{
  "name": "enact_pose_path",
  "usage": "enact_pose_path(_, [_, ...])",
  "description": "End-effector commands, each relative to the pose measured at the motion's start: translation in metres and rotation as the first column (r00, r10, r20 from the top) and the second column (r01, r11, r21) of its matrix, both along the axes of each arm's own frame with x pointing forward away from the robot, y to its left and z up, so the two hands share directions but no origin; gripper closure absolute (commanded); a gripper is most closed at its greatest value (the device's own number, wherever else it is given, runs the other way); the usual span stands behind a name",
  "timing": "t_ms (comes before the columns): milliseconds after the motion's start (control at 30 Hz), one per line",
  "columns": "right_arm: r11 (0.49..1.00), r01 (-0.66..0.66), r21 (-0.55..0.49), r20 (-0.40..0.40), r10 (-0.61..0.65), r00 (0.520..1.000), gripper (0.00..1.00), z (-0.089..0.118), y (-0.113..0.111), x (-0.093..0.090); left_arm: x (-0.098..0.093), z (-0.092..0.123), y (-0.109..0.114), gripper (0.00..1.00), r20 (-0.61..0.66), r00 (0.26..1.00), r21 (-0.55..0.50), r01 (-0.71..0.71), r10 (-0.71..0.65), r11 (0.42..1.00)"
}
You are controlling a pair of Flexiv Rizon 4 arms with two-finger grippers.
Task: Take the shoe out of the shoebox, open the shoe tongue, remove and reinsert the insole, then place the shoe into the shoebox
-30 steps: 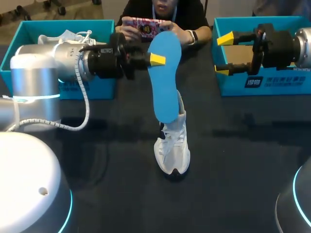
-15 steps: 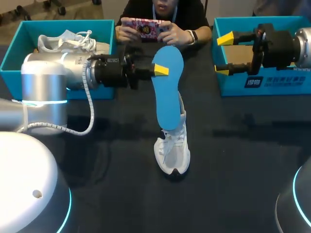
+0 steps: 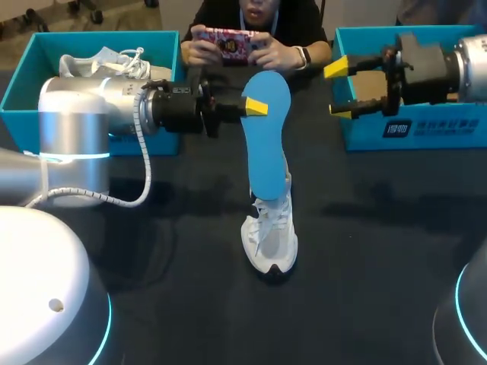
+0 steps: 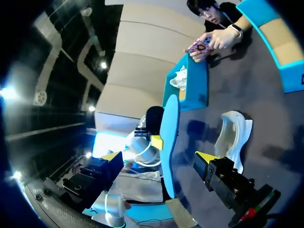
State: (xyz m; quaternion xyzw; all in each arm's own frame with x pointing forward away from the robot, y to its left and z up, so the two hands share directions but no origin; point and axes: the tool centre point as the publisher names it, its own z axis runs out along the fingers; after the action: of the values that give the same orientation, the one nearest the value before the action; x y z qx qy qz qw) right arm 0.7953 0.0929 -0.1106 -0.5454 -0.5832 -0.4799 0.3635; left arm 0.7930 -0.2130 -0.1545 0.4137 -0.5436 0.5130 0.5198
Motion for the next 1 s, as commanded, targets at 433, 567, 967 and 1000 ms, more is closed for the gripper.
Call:
enact_pose_path(433, [0.906, 0.087, -0.414, -0.033, -0.111, 0.993, 0.00, 0.031, 0.038, -0.012, -0.001, 0.000, 0.000, 1.00, 0.000, 1.000, 0.002, -0.002, 0.002, 1.000])
enact_pose_path(567, [0.863, 0.084, -0.499, -0.039, -0.119, 0.992, 0.00, 0.034, 0.042, -0.014, -0.001, 0.000, 0.000, 1.00, 0.000, 1.000, 0.002, -0.002, 0.002, 1.000])
enact_pose_path(967, [0.647, 0.136, -0.750, -0.008, -0.215, 0.977, 0.00, 0.050, 0.053, -0.024, -0.001, 0.000, 0.000, 1.00, 0.000, 1.000, 0.002, -0.002, 0.002, 1.000])
enact_pose_path(1000, [0.623, 0.134, -0.770, -0.007, -0.218, 0.976, 0.00, 0.051, 0.054, -0.025, -0.001, 0.000, 0.000, 1.00, 0.000, 1.000, 0.002, -0.002, 0.002, 1.000])
